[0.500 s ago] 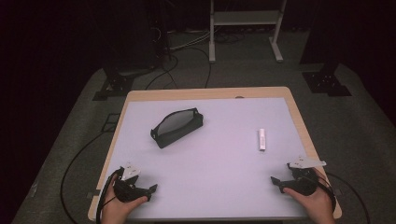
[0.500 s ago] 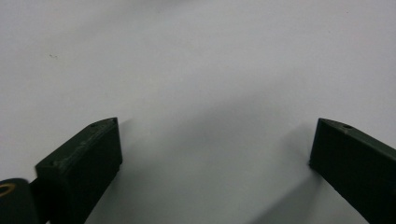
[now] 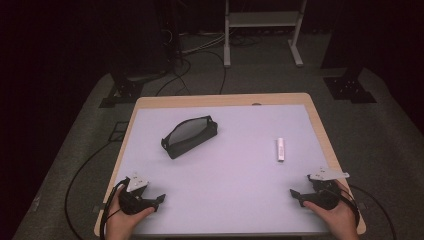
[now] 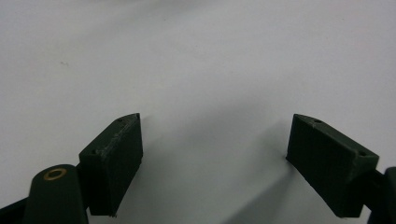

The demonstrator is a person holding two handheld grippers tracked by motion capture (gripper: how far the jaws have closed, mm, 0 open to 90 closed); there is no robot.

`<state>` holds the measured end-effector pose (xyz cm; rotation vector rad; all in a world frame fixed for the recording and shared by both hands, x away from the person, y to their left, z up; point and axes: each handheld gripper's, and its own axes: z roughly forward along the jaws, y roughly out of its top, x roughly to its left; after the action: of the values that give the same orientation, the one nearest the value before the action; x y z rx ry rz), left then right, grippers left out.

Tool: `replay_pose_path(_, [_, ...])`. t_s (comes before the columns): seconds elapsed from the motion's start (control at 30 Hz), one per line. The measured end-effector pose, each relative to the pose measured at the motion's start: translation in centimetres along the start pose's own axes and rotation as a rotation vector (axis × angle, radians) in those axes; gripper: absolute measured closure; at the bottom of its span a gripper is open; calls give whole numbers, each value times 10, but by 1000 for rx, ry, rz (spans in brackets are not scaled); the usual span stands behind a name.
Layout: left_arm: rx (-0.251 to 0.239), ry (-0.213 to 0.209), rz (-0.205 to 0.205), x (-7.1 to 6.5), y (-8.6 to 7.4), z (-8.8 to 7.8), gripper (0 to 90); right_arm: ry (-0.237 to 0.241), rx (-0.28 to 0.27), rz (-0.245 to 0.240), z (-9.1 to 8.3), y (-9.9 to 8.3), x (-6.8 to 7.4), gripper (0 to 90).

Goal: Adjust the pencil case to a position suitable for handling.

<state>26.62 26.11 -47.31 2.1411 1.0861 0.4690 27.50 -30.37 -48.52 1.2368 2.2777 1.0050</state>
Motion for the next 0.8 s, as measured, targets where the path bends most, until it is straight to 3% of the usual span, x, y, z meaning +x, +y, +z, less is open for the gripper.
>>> replay_pose_path(0.43, [-7, -23, 28, 2, 12, -3, 270, -1, 0, -1, 0, 0, 0, 105])
replay_pose_path(0.8, [-56, -31, 32, 9, 35, -11, 318, -1, 0, -1, 0, 0, 0, 105])
